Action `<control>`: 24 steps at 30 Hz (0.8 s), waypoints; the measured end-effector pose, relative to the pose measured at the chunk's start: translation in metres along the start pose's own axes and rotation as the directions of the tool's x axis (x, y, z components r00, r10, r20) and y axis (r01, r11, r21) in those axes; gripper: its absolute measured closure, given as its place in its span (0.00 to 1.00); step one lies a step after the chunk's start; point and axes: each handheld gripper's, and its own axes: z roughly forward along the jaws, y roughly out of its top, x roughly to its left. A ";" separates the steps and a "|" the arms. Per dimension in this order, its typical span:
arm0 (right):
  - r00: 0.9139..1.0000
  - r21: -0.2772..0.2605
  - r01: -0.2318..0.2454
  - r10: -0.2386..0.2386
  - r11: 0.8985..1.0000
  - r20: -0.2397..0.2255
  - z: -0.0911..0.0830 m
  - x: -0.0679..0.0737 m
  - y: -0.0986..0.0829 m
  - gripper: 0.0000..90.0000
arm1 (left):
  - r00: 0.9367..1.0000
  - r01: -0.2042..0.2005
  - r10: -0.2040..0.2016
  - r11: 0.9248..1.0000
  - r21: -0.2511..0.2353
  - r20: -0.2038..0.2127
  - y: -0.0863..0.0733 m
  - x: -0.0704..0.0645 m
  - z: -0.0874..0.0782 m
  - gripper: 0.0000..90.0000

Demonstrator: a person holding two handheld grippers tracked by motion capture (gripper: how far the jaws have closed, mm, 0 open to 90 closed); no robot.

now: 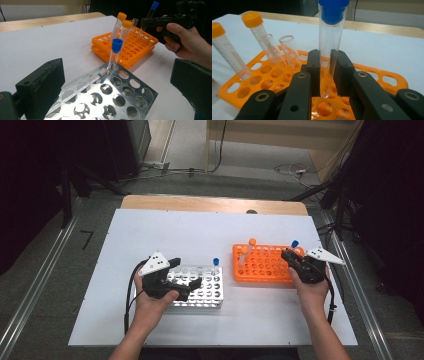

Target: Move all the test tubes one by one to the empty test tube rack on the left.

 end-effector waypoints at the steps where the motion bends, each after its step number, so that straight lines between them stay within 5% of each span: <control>1: 1.000 0.000 0.003 -0.003 1.000 -0.006 -0.002 0.001 0.001 0.83 | 1.000 0.000 0.000 1.000 -0.001 0.001 0.000 0.000 0.000 0.00; 12: 0.993 -0.013 0.042 -0.043 0.999 -0.113 -0.022 0.022 0.009 0.83 | 1.000 -0.007 0.007 1.000 -0.002 0.004 0.001 -0.004 0.000 0.00; 24: 0.967 -0.013 0.100 -0.101 0.995 -0.233 -0.029 0.053 0.015 0.83 | 1.000 -0.021 0.021 1.000 -0.004 0.013 0.004 -0.009 -0.002 0.00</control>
